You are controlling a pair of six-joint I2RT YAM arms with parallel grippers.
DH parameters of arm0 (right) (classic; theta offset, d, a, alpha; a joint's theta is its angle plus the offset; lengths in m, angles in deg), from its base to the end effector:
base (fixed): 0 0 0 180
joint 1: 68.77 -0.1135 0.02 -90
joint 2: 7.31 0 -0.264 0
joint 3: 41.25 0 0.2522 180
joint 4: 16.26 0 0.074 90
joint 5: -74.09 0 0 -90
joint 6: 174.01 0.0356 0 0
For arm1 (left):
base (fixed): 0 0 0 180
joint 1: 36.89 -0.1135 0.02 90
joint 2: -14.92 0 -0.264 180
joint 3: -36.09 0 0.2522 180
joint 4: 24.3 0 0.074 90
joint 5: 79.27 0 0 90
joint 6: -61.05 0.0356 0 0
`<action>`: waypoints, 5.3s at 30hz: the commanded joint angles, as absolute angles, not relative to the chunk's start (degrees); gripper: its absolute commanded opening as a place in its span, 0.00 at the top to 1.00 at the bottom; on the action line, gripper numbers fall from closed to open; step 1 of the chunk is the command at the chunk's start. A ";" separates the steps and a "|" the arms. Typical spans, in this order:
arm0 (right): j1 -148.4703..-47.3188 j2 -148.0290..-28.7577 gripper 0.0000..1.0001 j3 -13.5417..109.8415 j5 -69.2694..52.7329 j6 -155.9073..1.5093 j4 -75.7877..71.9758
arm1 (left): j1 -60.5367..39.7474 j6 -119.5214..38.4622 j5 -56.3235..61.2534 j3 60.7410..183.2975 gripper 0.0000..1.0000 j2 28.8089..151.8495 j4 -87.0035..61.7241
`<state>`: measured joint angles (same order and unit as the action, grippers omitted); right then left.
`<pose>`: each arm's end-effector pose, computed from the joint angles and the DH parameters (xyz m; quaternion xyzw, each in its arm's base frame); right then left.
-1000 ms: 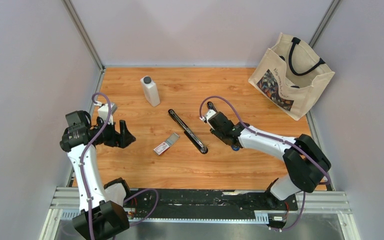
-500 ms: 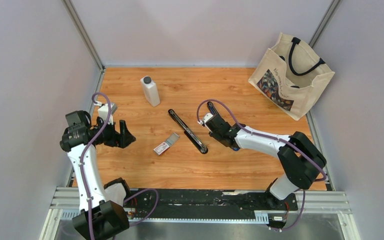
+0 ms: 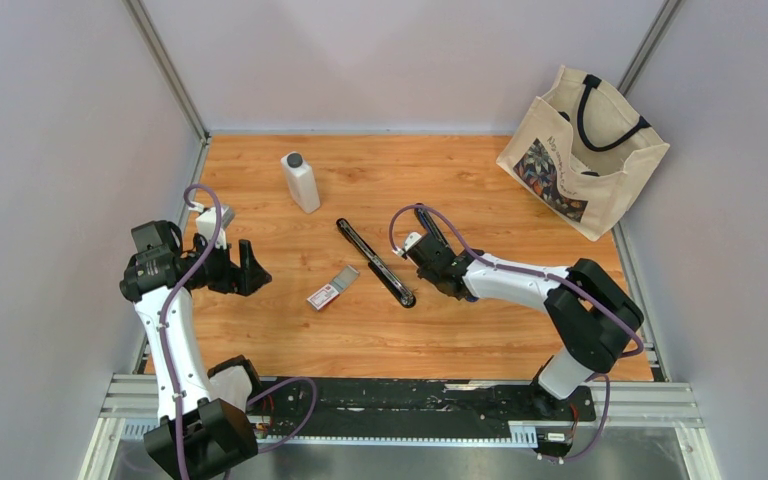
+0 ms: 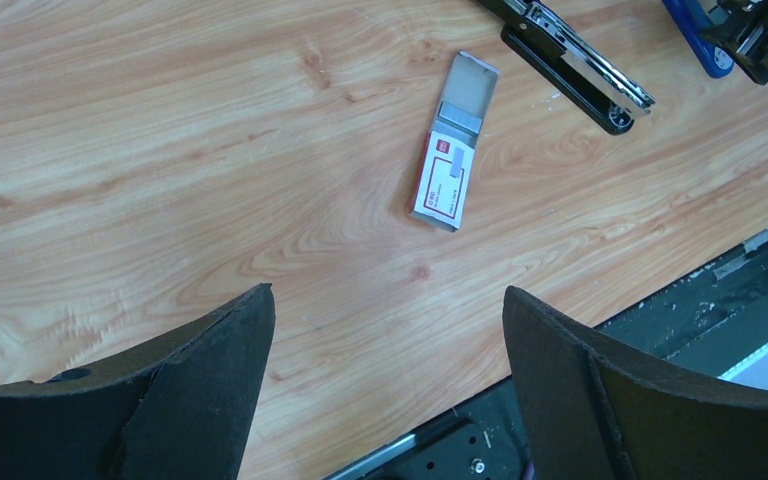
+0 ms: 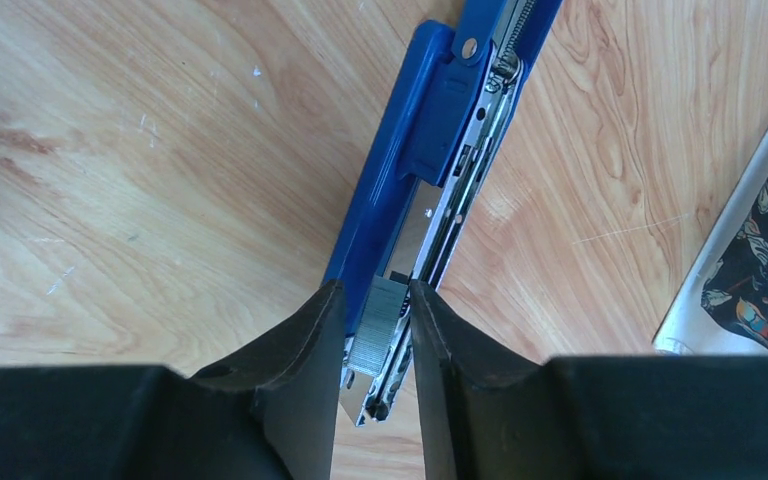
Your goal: Load the staples into the stapler
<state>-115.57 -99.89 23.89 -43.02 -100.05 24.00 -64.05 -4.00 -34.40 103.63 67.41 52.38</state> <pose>0.2143 0.2045 0.1632 -0.4585 0.8376 -0.1719 0.2422 0.1449 0.0460 0.3012 0.0768 0.8969 -0.2348 0.3667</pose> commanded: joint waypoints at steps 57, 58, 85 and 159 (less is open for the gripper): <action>-109.99 -92.83 0.83 24.55 -36.22 -98.43 24.30 | -64.84 -3.29 -35.42 103.73 0.08 67.39 52.13; -109.81 -92.66 0.84 24.55 -35.86 -98.51 24.31 | -64.76 -3.20 -35.33 103.73 0.08 67.39 52.22; -107.26 -93.27 0.85 27.27 -31.38 -95.44 26.68 | -64.84 -3.29 -35.33 103.64 0.07 67.48 52.04; -102.53 -91.87 0.84 29.91 -28.65 -88.76 31.87 | -64.84 -3.90 -34.71 103.90 0.07 69.06 51.95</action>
<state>-105.08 -92.85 27.21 -27.79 -88.48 32.24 -64.07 -4.15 -34.11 103.63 69.14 52.38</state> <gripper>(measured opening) 0.144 0.928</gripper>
